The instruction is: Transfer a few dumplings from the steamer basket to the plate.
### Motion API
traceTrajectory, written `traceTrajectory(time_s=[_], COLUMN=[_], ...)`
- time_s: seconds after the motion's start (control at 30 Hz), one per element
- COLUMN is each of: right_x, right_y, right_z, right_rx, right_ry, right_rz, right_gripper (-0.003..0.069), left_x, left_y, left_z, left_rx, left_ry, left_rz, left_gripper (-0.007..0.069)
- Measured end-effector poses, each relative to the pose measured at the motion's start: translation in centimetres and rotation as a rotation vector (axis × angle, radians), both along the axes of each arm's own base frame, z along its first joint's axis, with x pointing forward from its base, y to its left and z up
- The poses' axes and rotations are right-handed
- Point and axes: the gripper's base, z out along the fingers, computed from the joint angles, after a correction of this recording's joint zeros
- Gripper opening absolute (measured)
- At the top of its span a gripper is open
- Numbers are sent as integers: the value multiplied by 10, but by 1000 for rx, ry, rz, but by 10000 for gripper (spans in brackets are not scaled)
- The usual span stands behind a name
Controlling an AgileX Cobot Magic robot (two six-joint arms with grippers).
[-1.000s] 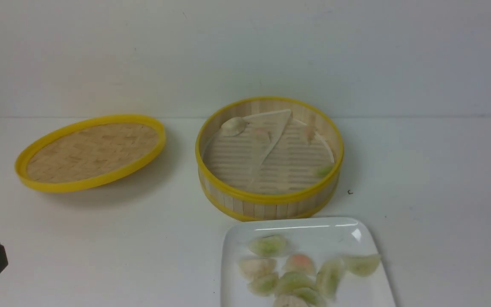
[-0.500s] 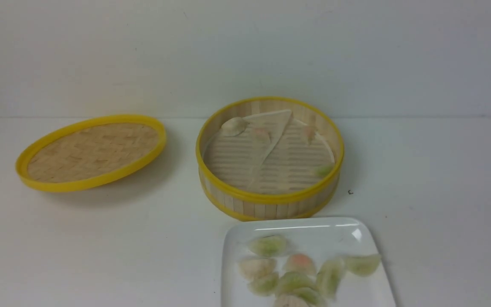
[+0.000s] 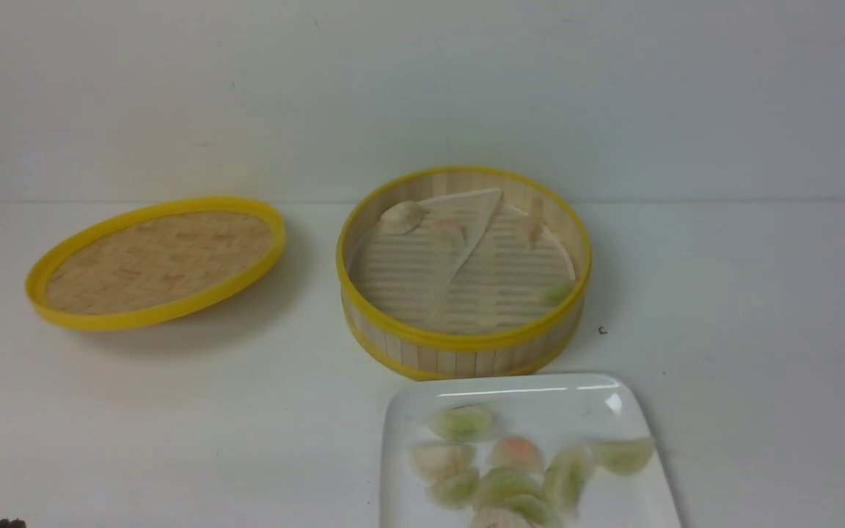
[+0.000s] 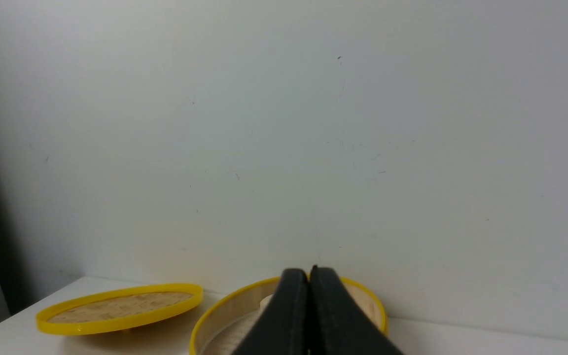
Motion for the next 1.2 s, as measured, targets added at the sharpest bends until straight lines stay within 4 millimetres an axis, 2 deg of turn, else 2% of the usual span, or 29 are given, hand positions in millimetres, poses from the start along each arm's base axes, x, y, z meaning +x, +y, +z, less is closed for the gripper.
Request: traceTrajectory(time_s=[0.9, 1.2], right_x=[0, 4], right_y=[0, 12], right_z=[0, -13], right_rx=[7, 30], right_ry=[5, 6], right_rz=[4, 102], right_gripper=[-15, -15], left_x=[0, 0], left_y=[0, 0], left_z=[-1, -1], left_rx=[2, 2], left_ry=[10, 10], left_rz=[-1, -1], left_gripper=[-6, -6])
